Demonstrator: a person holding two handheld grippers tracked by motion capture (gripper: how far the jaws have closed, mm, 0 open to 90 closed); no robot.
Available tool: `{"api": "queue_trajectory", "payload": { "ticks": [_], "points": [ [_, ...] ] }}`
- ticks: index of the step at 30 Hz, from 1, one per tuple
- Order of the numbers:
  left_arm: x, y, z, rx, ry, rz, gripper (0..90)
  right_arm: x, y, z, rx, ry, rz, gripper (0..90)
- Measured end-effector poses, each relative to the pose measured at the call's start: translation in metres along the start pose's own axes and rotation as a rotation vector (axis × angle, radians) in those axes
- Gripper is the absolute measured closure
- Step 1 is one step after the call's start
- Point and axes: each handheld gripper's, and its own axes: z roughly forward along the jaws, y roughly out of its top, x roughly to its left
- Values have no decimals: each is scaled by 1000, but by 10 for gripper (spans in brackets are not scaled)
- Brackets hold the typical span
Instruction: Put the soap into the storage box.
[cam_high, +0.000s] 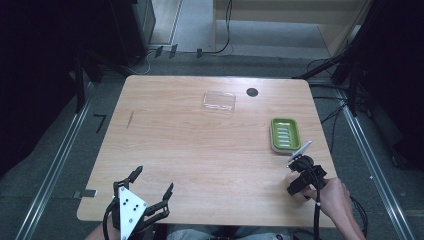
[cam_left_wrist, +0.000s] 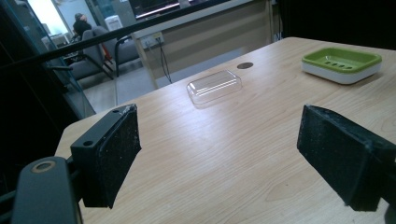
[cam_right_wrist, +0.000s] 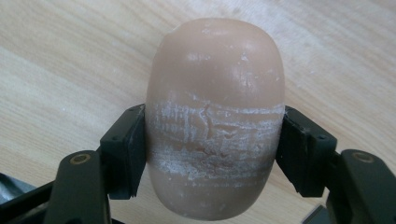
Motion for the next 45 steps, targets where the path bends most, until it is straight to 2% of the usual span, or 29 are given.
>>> {"api": "queue_trajectory", "payload": {
  "ticks": [14,22,45],
  "points": [
    [1,0,0,2,0,-2,139,-14,15,-8,-24,1,17,331],
    [1,0,0,2,0,-2,139,-15,22,-9,-14,2,10,331],
    [0,0,0,2,-1,1,139,-21,40,-22,-44,-4,14,332]
  ]
}}
